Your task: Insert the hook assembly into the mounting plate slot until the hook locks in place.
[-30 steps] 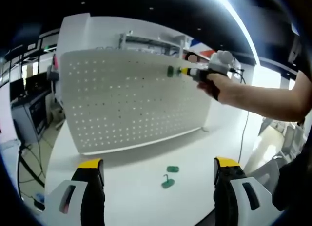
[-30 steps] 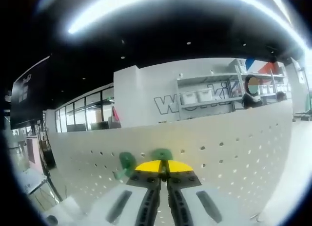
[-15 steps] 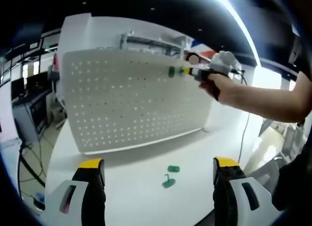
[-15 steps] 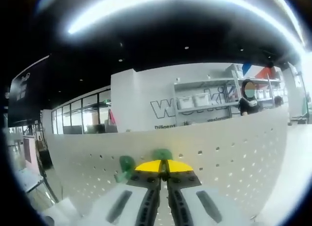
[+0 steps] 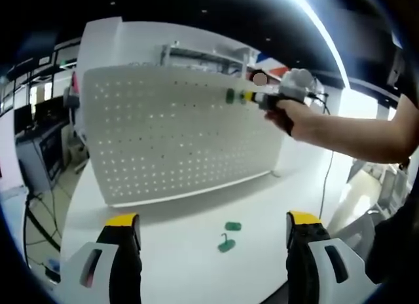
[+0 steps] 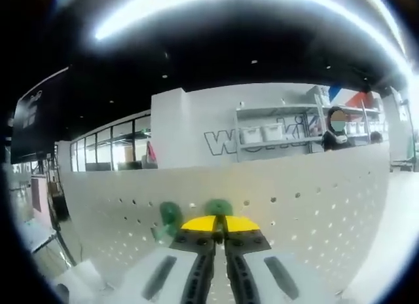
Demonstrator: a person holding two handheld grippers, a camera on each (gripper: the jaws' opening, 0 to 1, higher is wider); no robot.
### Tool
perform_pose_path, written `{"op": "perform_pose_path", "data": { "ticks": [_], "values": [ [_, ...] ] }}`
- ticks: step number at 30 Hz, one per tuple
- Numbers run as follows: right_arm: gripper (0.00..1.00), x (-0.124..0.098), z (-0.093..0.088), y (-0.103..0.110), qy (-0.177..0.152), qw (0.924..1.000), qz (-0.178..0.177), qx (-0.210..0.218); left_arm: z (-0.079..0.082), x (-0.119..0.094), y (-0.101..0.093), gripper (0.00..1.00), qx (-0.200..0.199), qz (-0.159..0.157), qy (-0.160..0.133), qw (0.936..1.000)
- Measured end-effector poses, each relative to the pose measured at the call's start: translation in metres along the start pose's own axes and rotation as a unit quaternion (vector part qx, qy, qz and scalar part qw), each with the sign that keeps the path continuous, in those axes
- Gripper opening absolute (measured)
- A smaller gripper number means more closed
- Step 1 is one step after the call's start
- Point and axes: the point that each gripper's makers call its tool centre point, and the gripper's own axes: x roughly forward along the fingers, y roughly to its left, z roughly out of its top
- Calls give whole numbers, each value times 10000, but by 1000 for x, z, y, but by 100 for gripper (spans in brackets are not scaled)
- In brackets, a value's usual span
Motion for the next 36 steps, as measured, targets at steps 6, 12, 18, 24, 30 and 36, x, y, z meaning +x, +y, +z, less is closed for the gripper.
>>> {"op": "perform_pose_path", "data": {
  "ticks": [6, 12, 18, 24, 30, 36],
  "values": [
    [7, -1, -1, 3, 41, 9996, 78, 286, 3, 0, -3, 95, 51, -33, -11, 10000],
    [11, -7, 5, 0, 13, 9993, 42, 360, 3, -3, -3, 95, 75, -11, -5, 10000],
    [15, -13, 15, -2, -61, 9992, 57, 403, 1, -5, -5, 96, 70, 5, 24, 10000],
    [18, -22, 25, -1, -133, 9992, 137, 362, 0, -8, -8, 97, 101, -18, 28, 9999],
    [21, -37, 27, -1, -70, 9990, 267, 361, -1, -11, -9, 98, 120, -11, 47, 9999],
    [24, -64, 32, 13, -53, 9974, 544, 478, -4, -13, -5, 99, 120, 86, 70, 9999]
  ]
}}
